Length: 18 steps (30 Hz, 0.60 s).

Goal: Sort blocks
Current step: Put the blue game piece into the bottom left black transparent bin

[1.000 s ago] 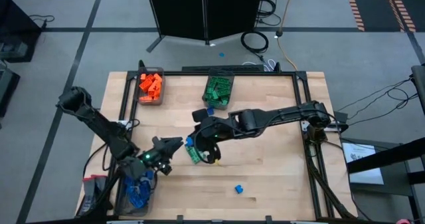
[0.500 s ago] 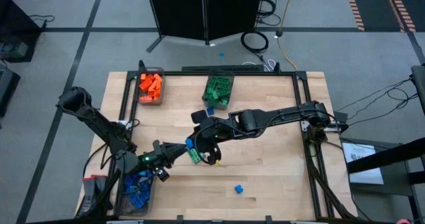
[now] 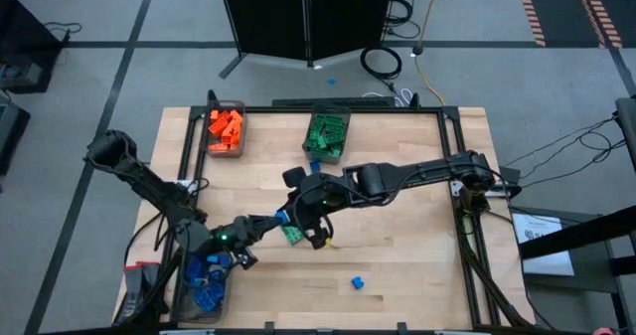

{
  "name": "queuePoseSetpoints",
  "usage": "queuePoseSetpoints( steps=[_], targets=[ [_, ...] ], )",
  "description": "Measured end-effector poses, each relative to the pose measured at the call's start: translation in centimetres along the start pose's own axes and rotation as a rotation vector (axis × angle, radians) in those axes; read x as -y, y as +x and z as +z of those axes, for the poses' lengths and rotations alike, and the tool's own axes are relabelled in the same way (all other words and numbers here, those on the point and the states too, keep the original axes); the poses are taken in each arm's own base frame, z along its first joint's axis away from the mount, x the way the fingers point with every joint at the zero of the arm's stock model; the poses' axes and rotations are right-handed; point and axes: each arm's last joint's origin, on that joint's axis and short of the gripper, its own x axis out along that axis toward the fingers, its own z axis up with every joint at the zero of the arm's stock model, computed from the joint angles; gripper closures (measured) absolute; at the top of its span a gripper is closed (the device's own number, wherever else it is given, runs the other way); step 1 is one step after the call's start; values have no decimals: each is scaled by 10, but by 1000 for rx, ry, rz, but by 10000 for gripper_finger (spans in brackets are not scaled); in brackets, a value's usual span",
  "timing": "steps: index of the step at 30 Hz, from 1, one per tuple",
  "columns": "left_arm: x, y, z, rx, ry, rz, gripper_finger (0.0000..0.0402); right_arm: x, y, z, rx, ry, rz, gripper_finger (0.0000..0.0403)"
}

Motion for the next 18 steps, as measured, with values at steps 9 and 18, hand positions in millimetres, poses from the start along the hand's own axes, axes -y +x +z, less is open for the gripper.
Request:
queuePoseSetpoints(
  steps=[9, 18],
  targets=[
    [-5, 5, -3, 11, -59, 51, 178, 0, 0, 2, 23, -9, 19, 296],
    [2, 8, 3, 56, -48, 46, 178, 6, 0, 0, 20, -19, -2, 296]
  ],
)
